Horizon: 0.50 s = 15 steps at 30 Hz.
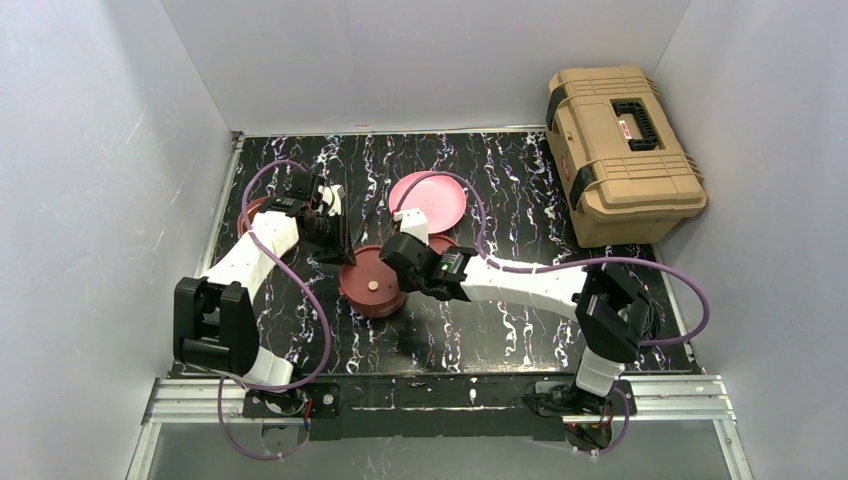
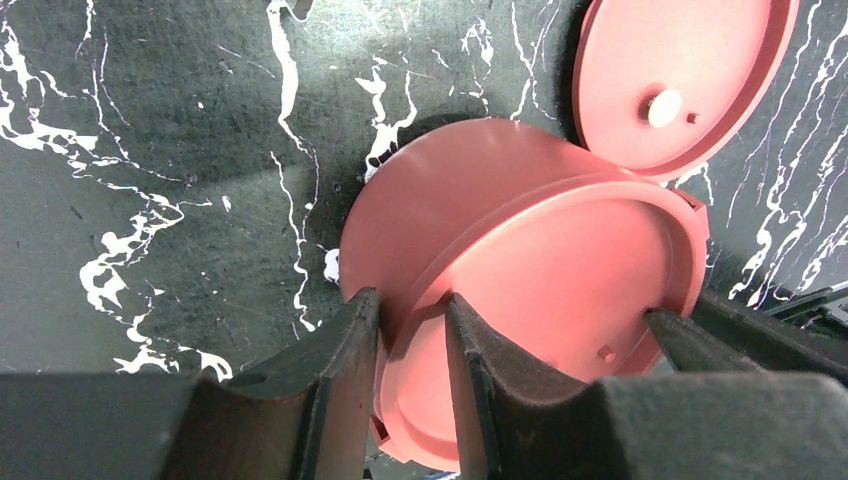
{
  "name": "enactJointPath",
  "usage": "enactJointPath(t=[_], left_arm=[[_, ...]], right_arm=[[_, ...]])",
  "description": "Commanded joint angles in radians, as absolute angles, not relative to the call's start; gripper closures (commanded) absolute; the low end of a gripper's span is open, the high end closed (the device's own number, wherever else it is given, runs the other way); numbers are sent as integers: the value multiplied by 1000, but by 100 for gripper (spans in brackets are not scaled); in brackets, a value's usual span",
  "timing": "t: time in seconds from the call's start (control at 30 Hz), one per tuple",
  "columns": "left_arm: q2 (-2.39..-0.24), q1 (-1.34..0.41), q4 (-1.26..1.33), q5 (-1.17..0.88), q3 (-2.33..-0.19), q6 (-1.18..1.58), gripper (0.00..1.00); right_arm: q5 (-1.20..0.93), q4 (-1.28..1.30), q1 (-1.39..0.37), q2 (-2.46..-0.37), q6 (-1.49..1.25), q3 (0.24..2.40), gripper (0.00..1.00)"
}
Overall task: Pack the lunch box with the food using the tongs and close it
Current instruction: Close the box lid on the packing box.
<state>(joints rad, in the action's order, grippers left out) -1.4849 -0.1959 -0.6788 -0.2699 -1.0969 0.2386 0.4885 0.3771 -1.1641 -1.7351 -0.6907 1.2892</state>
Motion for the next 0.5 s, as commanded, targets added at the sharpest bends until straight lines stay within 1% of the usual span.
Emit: enactJointPath(t=[0.0,0.23,0.37,0.47], left_arm=[[-1494,-207,-693,-241,-1093,226,69],[-1394,-207,-737,-172,-1164,185,47],[-1329,-207,-765,-159,-1195,183,40],[-1276,-207,-772,-173,-1171,203,38]], right_arm=[[405,553,-1215,-1720,-712,1239,70],[516,645,-1216,-1642,-700,1317,63],[541,614,-1215,-1589,-664,1314,55],[576,603,-1215,-1579,-638,1316,49]])
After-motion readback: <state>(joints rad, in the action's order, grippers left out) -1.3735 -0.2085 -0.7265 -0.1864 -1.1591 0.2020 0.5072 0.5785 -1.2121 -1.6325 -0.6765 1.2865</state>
